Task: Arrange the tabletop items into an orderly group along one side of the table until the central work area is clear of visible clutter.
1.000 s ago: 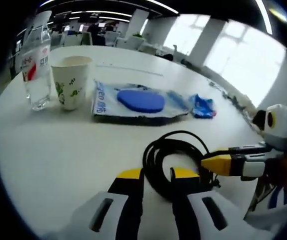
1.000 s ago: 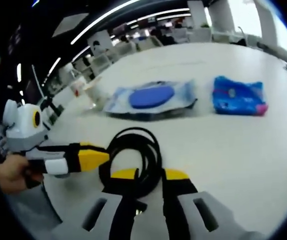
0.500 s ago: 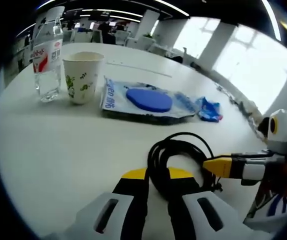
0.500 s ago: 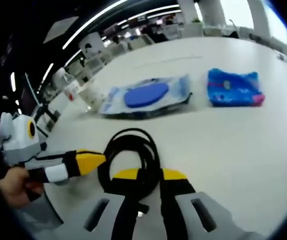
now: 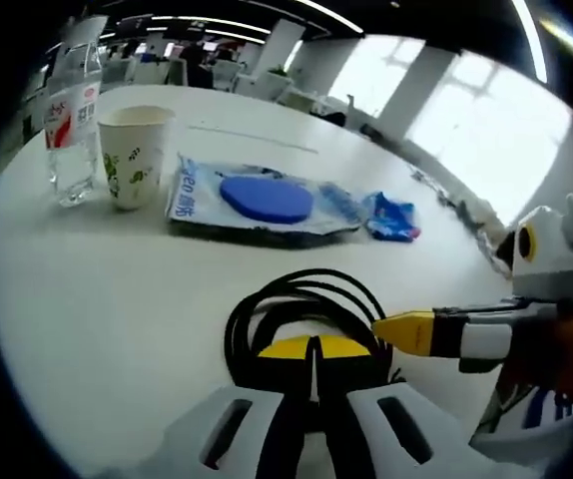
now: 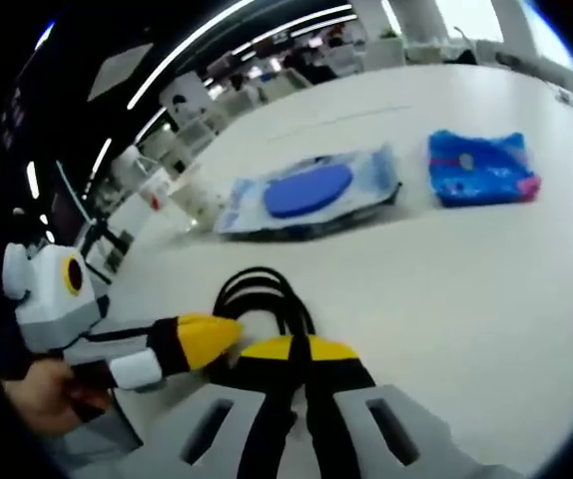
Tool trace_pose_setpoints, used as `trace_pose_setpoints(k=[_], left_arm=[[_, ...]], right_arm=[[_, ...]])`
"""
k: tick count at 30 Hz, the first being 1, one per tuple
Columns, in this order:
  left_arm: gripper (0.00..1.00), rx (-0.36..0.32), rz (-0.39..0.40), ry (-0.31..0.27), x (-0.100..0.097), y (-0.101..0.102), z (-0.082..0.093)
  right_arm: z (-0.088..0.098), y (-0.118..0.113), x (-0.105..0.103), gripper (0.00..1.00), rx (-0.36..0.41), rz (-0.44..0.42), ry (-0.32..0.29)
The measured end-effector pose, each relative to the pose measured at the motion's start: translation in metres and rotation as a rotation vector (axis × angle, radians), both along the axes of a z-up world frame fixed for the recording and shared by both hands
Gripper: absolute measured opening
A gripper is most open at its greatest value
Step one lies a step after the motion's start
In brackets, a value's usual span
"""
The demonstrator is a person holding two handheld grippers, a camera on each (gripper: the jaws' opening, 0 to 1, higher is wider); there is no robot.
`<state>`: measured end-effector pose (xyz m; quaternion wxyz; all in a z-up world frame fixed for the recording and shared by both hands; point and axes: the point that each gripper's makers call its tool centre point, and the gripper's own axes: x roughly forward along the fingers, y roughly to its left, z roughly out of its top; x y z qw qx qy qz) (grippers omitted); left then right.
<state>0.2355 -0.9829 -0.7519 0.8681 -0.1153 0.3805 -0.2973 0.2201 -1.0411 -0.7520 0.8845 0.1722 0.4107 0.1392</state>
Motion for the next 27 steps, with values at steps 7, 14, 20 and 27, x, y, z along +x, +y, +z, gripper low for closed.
trace_pose_setpoints(k=[7,14,20,27], left_arm=[[0.0,0.069,-0.048,-0.115,0.009,0.008,0.015],[0.06,0.146,-0.088,-0.228,0.016,0.011,0.025],[0.2,0.224,-0.088,-0.282,0.027,0.021,0.023],[0.22,0.222,-0.1,-0.238,0.031,0.027,0.01]], right_arm=[[0.002,0.0,0.0,0.0,-0.003,0.0,-0.006],[0.005,0.0,0.001,0.0,-0.003,0.002,-0.015],[0.006,0.0,0.001,0.0,-0.007,0.008,-0.02],[0.008,0.0,0.0,0.0,-0.029,0.032,-0.034]])
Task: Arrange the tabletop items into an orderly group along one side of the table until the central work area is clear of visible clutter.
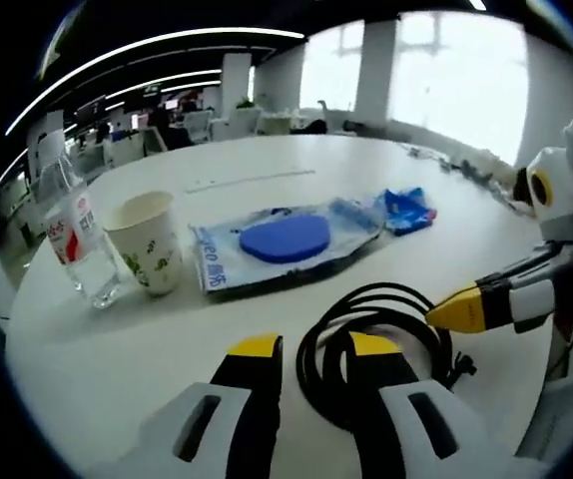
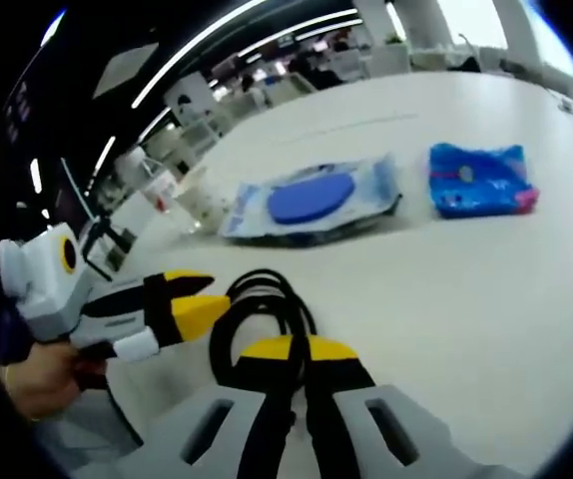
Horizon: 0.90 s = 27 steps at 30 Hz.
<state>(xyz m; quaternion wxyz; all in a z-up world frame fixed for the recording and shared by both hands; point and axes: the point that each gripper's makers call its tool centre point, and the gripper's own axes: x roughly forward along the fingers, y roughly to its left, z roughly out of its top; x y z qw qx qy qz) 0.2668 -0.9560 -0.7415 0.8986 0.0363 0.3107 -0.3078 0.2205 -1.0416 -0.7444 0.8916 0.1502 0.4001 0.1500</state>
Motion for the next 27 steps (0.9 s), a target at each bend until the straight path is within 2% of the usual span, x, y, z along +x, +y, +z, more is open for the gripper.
trace_pose_setpoints(k=[1,8,15,21,27], left_arm=[[0.22,-0.008,0.006,0.019,-0.001,0.0,-0.002],[0.12,0.005,0.005,0.047,0.002,0.003,-0.009],[0.05,0.011,-0.006,0.067,0.001,-0.003,-0.014],[0.04,0.025,0.005,0.087,0.001,-0.003,-0.016],[0.03,0.024,0.016,0.074,-0.001,0.001,-0.008]], right_arm=[[0.001,0.0,0.0,0.0,-0.007,0.004,-0.003],[0.003,0.001,-0.001,0.0,-0.019,0.02,-0.017],[0.009,0.005,-0.002,0.0,-0.051,0.06,-0.046],[0.013,0.006,-0.001,0.0,-0.069,0.077,-0.066],[0.018,0.006,0.0,0.0,-0.048,0.076,-0.072]])
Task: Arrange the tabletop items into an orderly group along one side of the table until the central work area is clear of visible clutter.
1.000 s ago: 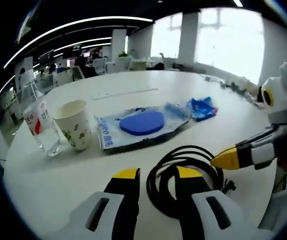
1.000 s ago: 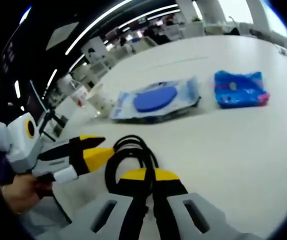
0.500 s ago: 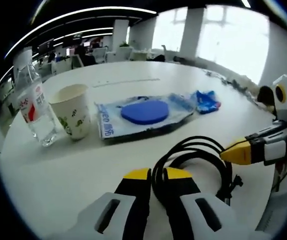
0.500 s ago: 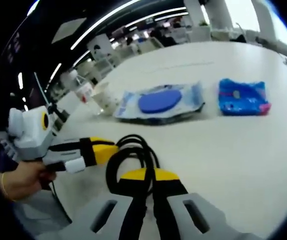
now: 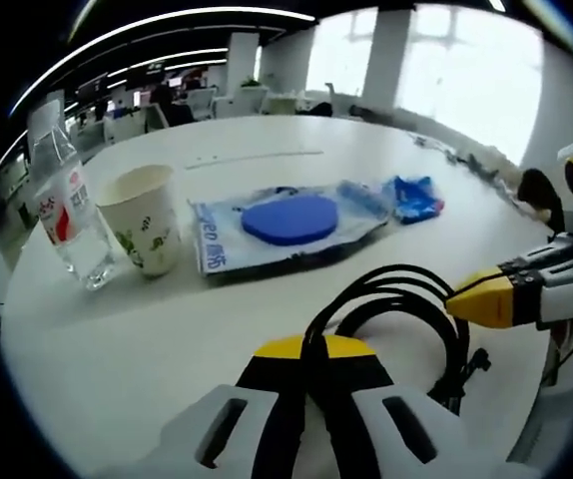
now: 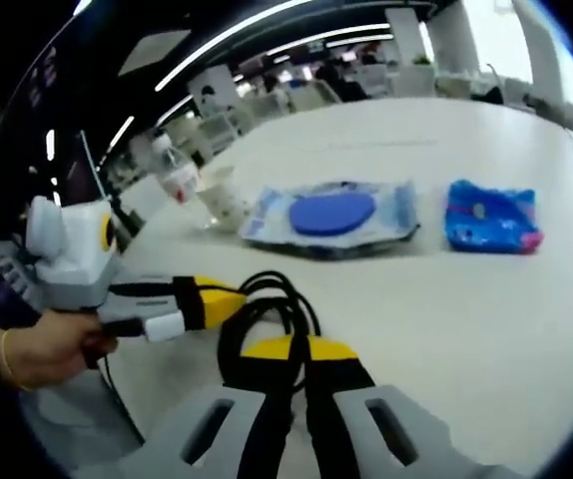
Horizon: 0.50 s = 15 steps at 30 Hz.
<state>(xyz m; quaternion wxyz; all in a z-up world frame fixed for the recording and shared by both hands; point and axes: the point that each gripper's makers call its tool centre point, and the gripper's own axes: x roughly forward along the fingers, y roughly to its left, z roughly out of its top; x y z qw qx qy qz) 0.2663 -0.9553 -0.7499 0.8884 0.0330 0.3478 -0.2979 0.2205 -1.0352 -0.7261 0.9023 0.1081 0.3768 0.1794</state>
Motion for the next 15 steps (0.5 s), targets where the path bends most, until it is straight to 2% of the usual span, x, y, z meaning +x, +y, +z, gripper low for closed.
trace_pose_setpoints(k=[3,6,10,15], left_arm=[[0.03,-0.009,0.004,0.003,-0.001,0.003,0.007],[0.03,-0.042,0.01,-0.01,0.001,0.004,0.02],[0.03,-0.034,0.007,-0.029,0.002,0.003,0.027],[0.03,-0.064,0.011,-0.035,0.003,0.0,0.04]], right_arm=[[0.007,0.002,-0.001,0.0,0.047,-0.003,0.01],[0.017,0.003,-0.001,0.0,0.052,0.007,-0.008],[0.028,0.005,-0.001,0.0,0.059,0.021,-0.031],[0.037,0.0,0.0,0.0,0.057,0.02,-0.052]])
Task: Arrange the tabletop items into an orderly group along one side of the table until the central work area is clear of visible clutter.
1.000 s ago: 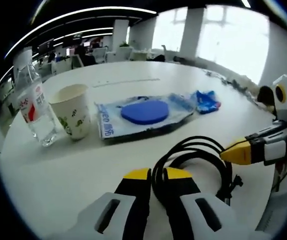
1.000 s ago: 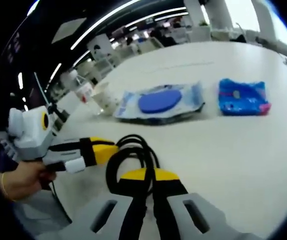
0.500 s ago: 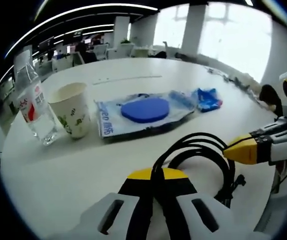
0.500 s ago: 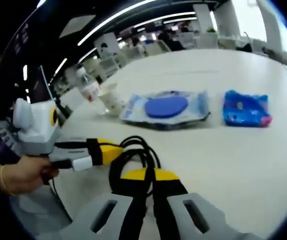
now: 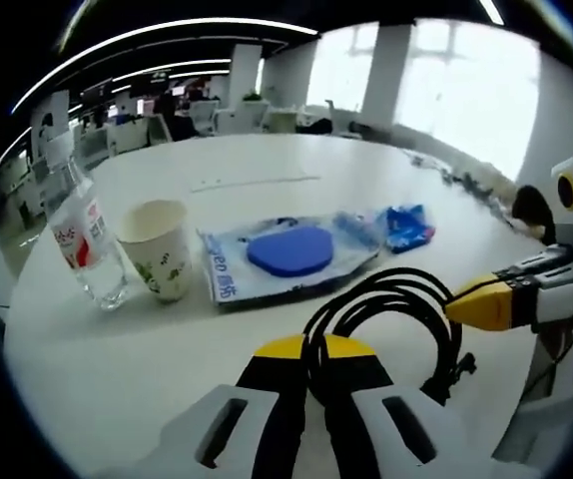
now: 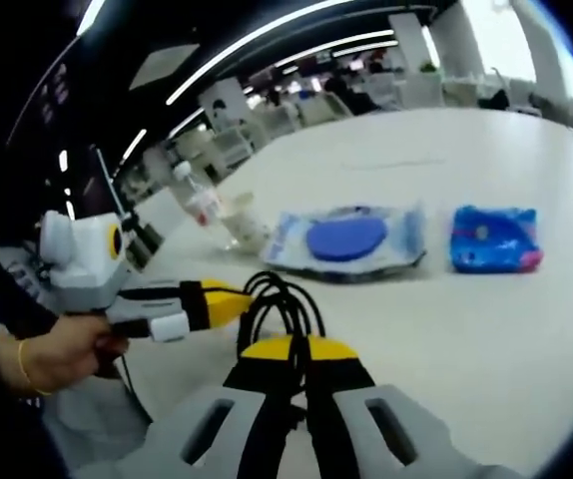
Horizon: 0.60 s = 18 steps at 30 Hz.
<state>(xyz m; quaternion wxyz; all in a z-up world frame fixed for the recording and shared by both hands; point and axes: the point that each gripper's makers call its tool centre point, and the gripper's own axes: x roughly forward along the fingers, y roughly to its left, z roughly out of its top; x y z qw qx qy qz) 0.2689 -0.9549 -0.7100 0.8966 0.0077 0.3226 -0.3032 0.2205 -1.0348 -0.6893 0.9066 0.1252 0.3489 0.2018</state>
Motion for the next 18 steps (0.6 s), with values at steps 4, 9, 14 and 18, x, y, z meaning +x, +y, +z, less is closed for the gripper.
trace_pose_setpoints(k=[4,9,14,18], left_arm=[[0.03,-0.024,-0.018,-0.005,-0.002,-0.009,0.011],[0.03,-0.05,-0.044,-0.019,-0.002,-0.02,0.023],[0.03,-0.064,-0.074,-0.02,-0.004,-0.031,0.03],[0.03,-0.068,-0.105,-0.024,-0.006,-0.042,0.034]], right_arm=[[0.004,-0.01,0.0,0.0,-0.036,-0.007,-0.019],[0.014,-0.023,-0.001,0.0,-0.004,-0.05,-0.024],[0.02,-0.033,-0.003,0.0,0.003,-0.071,-0.026],[0.024,-0.043,-0.004,0.0,-0.006,-0.086,-0.03]])
